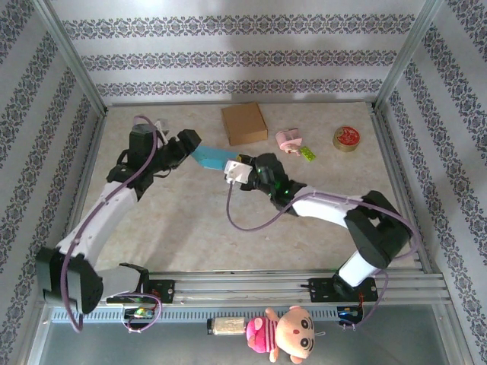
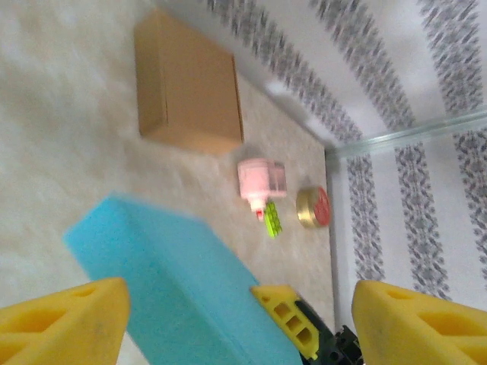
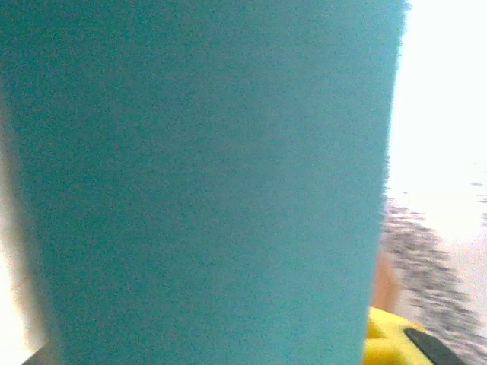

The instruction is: Fold the paper box

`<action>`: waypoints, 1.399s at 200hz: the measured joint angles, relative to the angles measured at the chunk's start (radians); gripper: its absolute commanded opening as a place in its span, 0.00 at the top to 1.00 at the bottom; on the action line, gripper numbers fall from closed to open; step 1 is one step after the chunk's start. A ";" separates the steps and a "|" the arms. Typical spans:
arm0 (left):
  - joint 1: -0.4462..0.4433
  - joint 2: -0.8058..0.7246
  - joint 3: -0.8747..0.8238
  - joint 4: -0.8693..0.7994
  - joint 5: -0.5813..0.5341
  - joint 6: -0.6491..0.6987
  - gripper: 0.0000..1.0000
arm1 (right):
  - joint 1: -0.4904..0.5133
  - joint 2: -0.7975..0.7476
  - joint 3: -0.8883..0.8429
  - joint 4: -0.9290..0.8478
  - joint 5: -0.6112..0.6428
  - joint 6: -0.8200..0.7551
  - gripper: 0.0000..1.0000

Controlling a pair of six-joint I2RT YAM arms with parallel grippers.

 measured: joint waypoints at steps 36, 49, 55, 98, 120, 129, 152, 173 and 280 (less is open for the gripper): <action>0.000 -0.208 0.027 -0.063 -0.157 0.240 0.16 | -0.090 0.077 0.401 -0.656 -0.224 -0.060 0.67; 0.000 -0.266 0.027 -0.092 -0.184 0.327 0.16 | -0.091 0.139 0.536 -0.838 -0.235 -0.087 0.68; 0.000 -0.287 0.027 -0.111 -0.192 0.367 0.16 | -0.090 0.172 0.591 -0.915 -0.239 -0.097 0.68; 0.000 -0.339 0.021 -0.256 -0.219 0.544 0.16 | -0.089 0.417 0.855 -1.289 -0.222 -0.134 0.67; 0.000 -0.351 -0.006 -0.298 -0.217 0.571 0.16 | -0.081 0.492 0.892 -1.368 -0.195 -0.144 0.64; 0.000 -0.352 -0.016 -0.311 -0.214 0.576 0.16 | -0.076 0.509 0.900 -1.384 -0.188 -0.149 0.60; 0.000 -0.347 -0.023 -0.337 -0.207 0.594 0.16 | -0.066 0.517 0.904 -1.404 -0.165 -0.158 0.45; 0.000 -0.343 -0.029 -0.344 -0.211 0.613 0.16 | -0.057 0.517 0.905 -1.400 -0.138 -0.157 0.38; 0.000 -0.312 -0.069 -0.342 -0.220 0.628 0.16 | -0.064 0.441 0.903 -1.339 -0.126 -0.119 0.33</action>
